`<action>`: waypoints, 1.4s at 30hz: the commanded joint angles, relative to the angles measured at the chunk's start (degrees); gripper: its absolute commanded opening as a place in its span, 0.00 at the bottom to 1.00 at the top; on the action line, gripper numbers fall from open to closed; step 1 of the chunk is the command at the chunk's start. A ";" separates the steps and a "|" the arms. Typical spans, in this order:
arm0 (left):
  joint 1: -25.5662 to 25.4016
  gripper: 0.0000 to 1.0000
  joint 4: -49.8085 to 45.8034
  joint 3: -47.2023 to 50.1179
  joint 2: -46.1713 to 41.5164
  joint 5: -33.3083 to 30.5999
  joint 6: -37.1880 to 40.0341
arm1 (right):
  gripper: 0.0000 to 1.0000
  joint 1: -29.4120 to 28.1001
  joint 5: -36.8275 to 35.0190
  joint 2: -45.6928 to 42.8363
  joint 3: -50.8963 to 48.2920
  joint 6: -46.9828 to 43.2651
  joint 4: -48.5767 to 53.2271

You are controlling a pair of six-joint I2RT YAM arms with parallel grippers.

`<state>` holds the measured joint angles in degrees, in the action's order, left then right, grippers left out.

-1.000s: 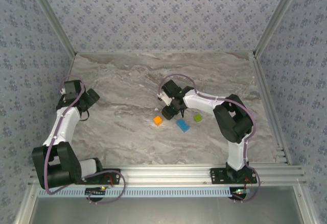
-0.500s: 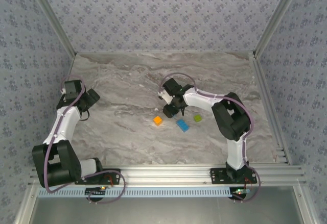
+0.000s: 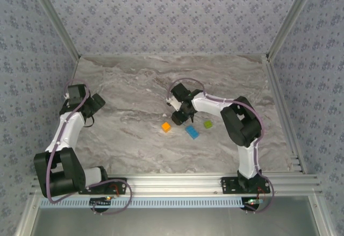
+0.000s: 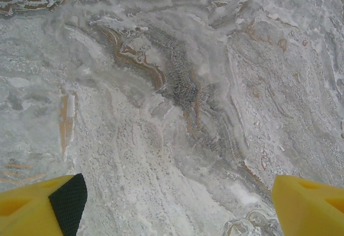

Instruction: Assemble a carrot with lego

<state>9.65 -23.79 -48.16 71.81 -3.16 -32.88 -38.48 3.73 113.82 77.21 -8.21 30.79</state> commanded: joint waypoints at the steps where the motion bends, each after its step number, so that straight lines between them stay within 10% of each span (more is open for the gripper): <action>1: 0.08 0.91 0.59 0.31 0.41 0.94 0.29 | 0.42 -0.02 0.92 1.28 1.63 -0.41 2.17; 26: -0.07 0.90 3.09 2.63 -0.09 2.35 0.31 | 0.35 -8.81 -1.95 -11.57 4.75 20.98 13.46; 42: -0.61 0.90 3.04 2.92 -1.15 2.31 0.72 | 0.35 -11.00 1.00 -4.61 9.63 20.95 12.86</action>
<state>9.32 -20.95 -45.04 72.05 -1.28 -32.84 -49.17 3.53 107.83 85.06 11.81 42.09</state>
